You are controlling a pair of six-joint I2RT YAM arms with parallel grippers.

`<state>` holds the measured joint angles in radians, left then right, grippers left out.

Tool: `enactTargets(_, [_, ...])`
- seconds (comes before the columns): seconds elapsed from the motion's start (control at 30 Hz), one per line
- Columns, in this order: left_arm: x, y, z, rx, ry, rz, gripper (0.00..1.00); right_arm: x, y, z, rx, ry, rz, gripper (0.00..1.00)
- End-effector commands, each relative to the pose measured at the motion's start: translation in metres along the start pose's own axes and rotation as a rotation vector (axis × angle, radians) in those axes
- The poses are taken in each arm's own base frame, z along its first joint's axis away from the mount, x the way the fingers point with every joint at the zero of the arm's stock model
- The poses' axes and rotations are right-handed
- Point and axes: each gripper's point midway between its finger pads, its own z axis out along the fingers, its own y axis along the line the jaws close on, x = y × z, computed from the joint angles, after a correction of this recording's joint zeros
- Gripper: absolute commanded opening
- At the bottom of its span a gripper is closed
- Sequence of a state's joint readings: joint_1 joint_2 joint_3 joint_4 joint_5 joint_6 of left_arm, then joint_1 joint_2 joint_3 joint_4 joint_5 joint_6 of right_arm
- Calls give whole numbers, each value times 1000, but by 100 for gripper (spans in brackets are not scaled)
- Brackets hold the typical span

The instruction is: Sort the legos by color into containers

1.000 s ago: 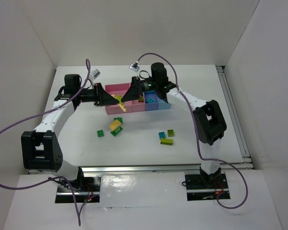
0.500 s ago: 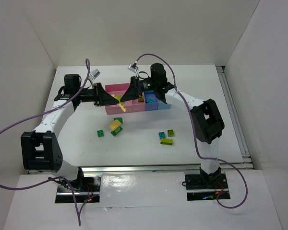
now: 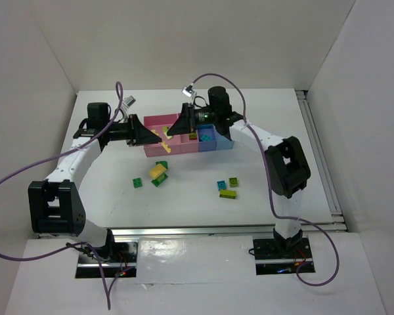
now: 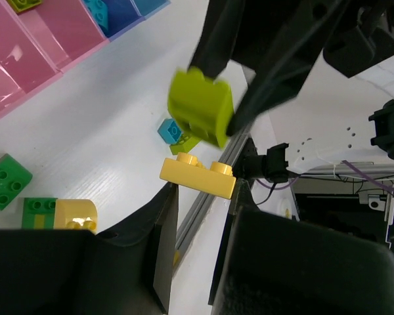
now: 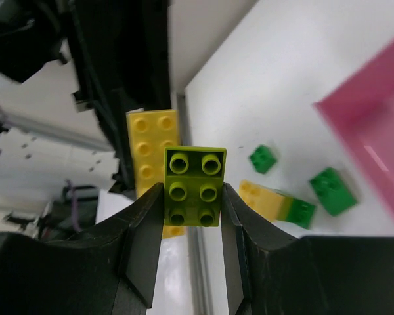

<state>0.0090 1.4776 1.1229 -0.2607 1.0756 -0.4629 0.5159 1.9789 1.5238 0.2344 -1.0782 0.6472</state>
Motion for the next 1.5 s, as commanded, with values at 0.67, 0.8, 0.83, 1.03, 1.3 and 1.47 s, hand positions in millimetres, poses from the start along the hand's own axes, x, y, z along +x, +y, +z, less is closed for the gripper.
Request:
enactTargets(0.67, [-67, 121, 2, -579, -107, -227, 0, -62, -144, -64, 918, -156, -69, 13])
enactTargets(0.8, [-80, 139, 4, -646, -103, -262, 0, -56, -165, -55, 971, -116, -68, 19])
enactTargets(0.83, [-79, 143, 3, -664, -92, -278, 0, -54, -173, -54, 983, -112, -64, 23])
enactTargets(1.03, [-80, 159, 27, -653, -32, -276, 0, -53, -181, -45, 980, -96, -74, 74])
enactTargets(1.3, [-98, 134, 28, -635, -30, -199, 62, -72, -137, -61, 962, -169, -140, 71])
enactTargets(1.47, [-91, 101, 25, -637, 38, -72, 81, -56, -108, -106, 1091, -266, -116, 68])
